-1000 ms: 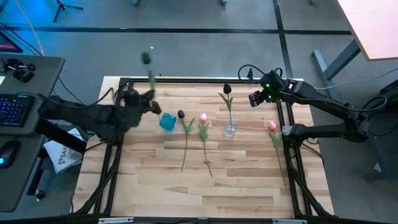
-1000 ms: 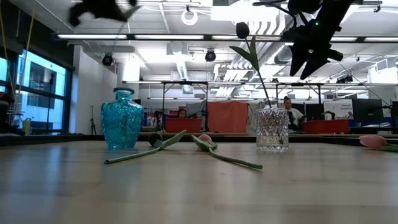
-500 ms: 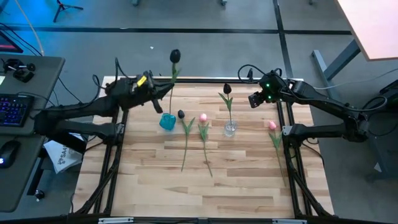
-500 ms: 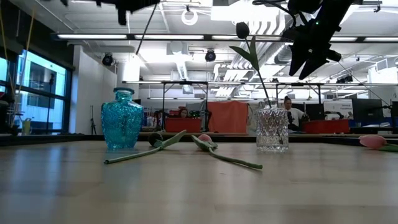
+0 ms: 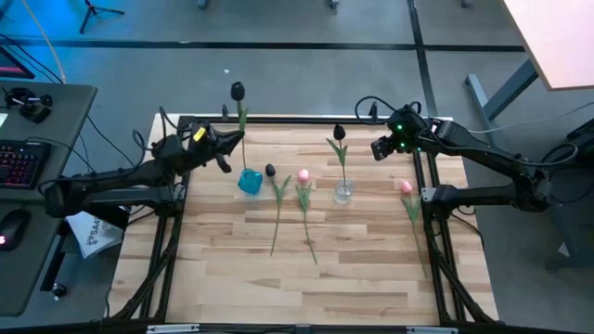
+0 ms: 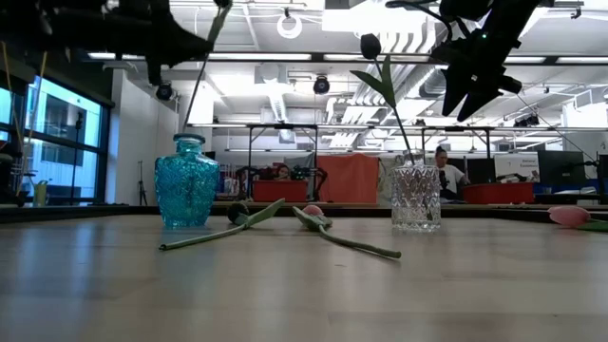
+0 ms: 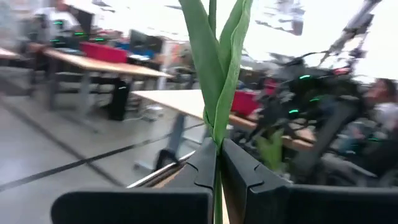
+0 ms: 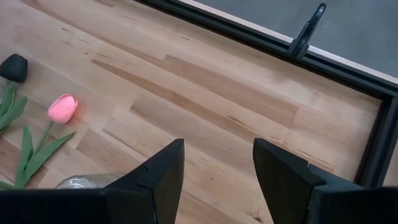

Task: Sort flowers into vase by color
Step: Put the left black flower into the blue vase, then put the black flower into the blue vase

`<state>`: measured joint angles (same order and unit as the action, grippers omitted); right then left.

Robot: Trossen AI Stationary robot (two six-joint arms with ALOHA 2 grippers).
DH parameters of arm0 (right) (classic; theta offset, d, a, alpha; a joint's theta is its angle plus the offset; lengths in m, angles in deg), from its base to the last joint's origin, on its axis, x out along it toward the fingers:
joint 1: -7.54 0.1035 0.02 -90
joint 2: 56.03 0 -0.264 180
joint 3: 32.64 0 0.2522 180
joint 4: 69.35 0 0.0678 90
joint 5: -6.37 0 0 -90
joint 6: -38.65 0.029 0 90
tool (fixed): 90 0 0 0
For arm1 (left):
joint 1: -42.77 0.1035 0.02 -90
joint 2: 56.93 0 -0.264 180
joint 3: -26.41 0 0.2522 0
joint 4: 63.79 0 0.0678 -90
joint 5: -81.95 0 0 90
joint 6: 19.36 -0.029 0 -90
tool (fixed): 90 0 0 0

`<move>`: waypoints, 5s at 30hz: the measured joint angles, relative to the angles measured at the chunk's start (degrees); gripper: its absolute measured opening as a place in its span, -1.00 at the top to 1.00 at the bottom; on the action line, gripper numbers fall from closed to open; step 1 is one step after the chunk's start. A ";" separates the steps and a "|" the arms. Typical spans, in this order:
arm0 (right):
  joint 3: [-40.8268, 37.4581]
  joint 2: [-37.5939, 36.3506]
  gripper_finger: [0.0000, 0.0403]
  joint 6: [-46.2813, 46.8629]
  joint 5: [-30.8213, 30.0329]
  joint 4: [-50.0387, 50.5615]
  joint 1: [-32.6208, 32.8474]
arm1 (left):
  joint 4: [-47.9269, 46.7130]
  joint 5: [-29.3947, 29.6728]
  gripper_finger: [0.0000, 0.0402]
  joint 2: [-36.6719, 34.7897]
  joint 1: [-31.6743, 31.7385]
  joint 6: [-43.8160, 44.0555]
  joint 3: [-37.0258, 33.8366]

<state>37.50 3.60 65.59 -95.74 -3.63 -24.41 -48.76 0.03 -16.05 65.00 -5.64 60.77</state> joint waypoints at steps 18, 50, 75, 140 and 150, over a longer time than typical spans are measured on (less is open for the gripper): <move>0.00 0.00 0.08 1.33 -0.16 -0.72 0.00 | 6.27 -0.52 0.96 1.49 -1.01 -0.01 -5.70; 4.05 -5.05 0.08 -6.42 7.84 -1.87 0.00 | -33.77 0.08 0.09 -2.91 -5.50 1.29 20.95; 2.78 -8.81 0.08 -9.73 15.94 0.61 0.17 | -51.37 27.01 0.10 31.37 -51.84 49.41 32.57; 2.75 -8.72 0.08 -7.88 9.20 0.07 8.44 | -47.10 16.42 0.98 64.05 -28.90 61.39 34.87; 2.75 -8.71 0.08 -7.93 9.22 0.07 8.44 | -47.25 13.81 1.00 52.25 -34.34 48.27 34.94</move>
<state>40.25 -5.10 57.66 -86.53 -3.56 -15.97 -96.01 13.84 36.20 30.66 42.63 95.70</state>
